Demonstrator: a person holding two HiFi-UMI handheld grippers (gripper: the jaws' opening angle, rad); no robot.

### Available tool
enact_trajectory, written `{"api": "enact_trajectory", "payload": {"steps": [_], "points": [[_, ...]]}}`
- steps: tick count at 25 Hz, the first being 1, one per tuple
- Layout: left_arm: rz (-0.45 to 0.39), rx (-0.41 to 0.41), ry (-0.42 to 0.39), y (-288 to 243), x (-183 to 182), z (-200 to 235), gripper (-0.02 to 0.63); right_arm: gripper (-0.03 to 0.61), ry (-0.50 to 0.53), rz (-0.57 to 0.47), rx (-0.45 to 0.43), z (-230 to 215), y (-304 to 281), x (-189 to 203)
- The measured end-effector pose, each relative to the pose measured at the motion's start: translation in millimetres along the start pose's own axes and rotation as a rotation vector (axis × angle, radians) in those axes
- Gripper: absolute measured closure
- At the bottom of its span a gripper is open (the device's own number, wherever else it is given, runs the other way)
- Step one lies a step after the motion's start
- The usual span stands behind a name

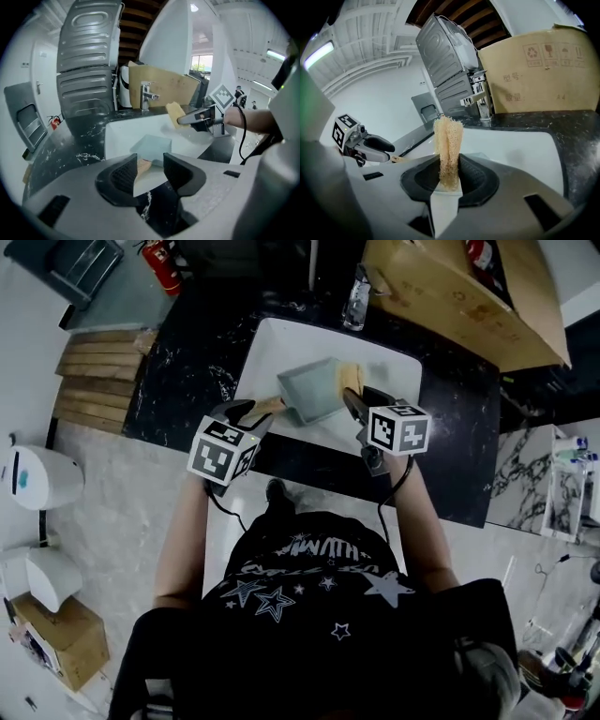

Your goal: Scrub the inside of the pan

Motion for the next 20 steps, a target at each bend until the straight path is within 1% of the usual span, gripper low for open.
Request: {"api": "enact_trajectory", "payload": {"steps": [2, 6, 9, 13, 17, 20], "points": [[0.054, 0.029, -0.049, -6.9, -1.5, 4.3, 0.437, 0.488, -0.008, -0.002, 0.025, 1.4, -0.8, -0.2], [0.153, 0.065, -0.118, -20.4, -3.9, 13.7, 0.426, 0.488, -0.025, -0.012, 0.064, 3.5, 0.3, -1.8], [0.207, 0.076, -0.139, -30.7, -2.4, 23.2, 0.426, 0.488, -0.033, -0.016, 0.084, 5.1, -0.4, -2.1], [0.306, 0.108, -0.185, -47.0, 2.9, 27.7, 0.426, 0.488, -0.056, -0.026, 0.121, 4.7, 2.6, 0.4], [0.369, 0.122, -0.184, -56.9, 5.3, 29.7, 0.426, 0.488, -0.071, -0.037, 0.147, 4.5, 3.0, 1.2], [0.436, 0.141, -0.199, -62.6, 6.6, 29.2, 0.426, 0.488, -0.080, -0.044, 0.168, 4.7, 2.3, 1.7]]}}
Point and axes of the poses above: the fingertips, and each gripper's own axes: y backward along the fingers, z to its left, x out of its underside, the point moved 8 cm from there along y, backward along the fingers, and after that the axes turned 2 degrees about x, right-handed, at the moved point
